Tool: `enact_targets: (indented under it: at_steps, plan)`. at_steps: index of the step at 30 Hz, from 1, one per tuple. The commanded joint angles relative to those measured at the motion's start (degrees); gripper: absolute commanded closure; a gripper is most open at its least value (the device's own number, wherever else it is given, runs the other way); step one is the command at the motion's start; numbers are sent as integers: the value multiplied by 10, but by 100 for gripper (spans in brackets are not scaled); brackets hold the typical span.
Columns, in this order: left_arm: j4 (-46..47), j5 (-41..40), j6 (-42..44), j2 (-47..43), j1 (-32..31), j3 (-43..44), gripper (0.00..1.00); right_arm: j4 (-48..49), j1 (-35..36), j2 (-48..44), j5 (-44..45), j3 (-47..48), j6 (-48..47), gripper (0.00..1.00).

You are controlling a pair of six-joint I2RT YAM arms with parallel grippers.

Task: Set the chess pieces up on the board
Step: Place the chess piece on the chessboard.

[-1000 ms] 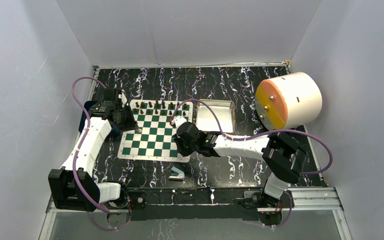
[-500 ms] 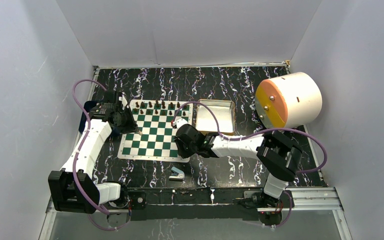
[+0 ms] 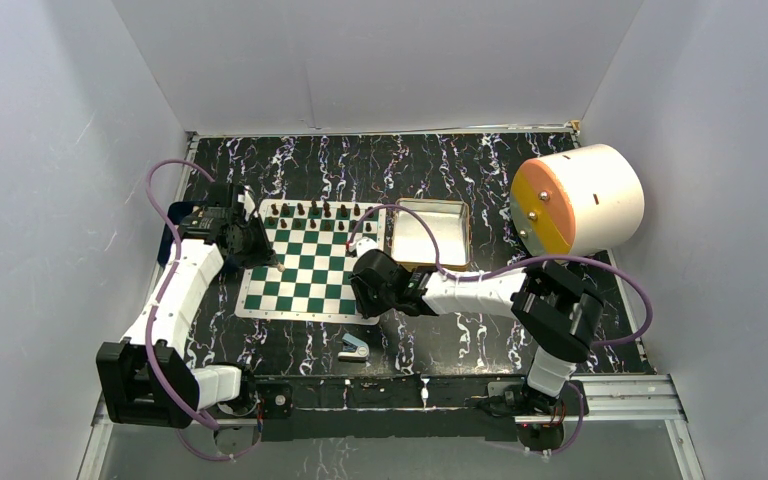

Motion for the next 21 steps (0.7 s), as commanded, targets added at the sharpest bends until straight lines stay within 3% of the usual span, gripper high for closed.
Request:
enact_targets:
  at_steps: [1, 13, 17, 21]
  plan:
    - [-9, 14, 15, -26, 4, 0, 99, -9, -2, -6, 11, 9, 13, 63]
    - [-14, 5, 11, -28, -30, 9, 98, -83, -2, -83, 25, 54, 35, 31]
    - [-11, -13, 1, -32, -57, 7, 98, -88, -2, -148, 37, 50, 49, 4]
    - [2, -33, -24, -33, -99, -1, 99, -117, -2, -219, 76, 49, 67, 1]
